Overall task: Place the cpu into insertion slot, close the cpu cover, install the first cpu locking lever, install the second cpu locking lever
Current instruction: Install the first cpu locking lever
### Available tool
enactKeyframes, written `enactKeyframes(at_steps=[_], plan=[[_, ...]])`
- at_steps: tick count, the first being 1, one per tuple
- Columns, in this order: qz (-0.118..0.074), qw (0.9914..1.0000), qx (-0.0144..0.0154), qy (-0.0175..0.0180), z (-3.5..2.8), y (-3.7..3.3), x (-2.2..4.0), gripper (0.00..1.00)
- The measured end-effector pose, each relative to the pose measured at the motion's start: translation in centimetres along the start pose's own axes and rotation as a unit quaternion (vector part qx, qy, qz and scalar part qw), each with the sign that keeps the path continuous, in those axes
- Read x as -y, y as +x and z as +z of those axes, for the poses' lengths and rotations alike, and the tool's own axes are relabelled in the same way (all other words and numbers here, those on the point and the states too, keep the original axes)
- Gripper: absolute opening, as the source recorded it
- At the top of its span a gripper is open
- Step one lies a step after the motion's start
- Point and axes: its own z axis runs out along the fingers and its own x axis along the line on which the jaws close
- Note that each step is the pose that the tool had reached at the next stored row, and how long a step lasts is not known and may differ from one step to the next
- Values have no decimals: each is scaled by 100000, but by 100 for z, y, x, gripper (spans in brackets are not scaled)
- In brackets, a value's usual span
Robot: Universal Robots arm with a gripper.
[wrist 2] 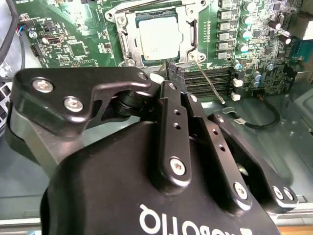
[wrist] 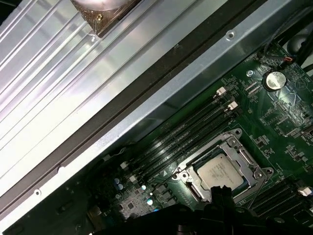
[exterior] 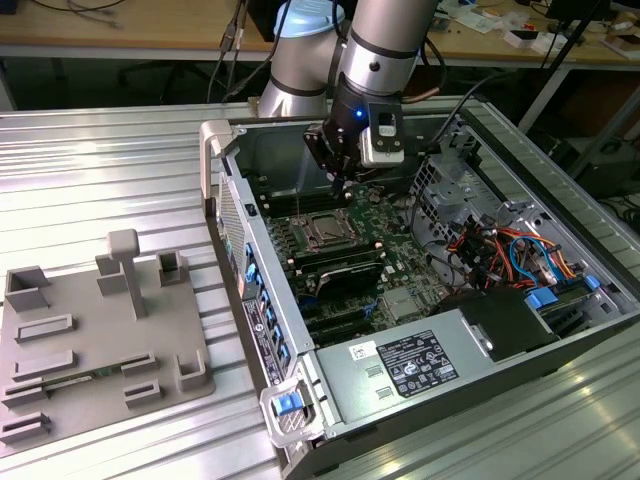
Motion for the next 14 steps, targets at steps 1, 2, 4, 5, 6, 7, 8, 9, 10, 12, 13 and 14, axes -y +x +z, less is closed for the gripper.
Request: enactKeyframes(at_steps=[1,2,4,5,6,7,8,9,10,12,13,14], plan=[[-17,100000,1,-2,0,0,0,11],[-110,100000,0,0,0,0,0,11],[-1262,99992,-3,-4,0,2,1,11],[-2783,99961,-9,-3,1,3,2,11],[-4457,99901,-15,1,0,3,2,11],[-5727,99836,-17,3,1,3,2,11],[-7052,99751,-20,4,1,3,3,11],[-7902,99687,-28,2,1,3,3,11],[-8769,99615,-32,1,1,3,3,11],[-11087,99383,-41,-9,2,3,3,11],[-11781,99304,-44,-8,1,3,3,11],[-12807,99176,-46,-11,2,3,3,11]])
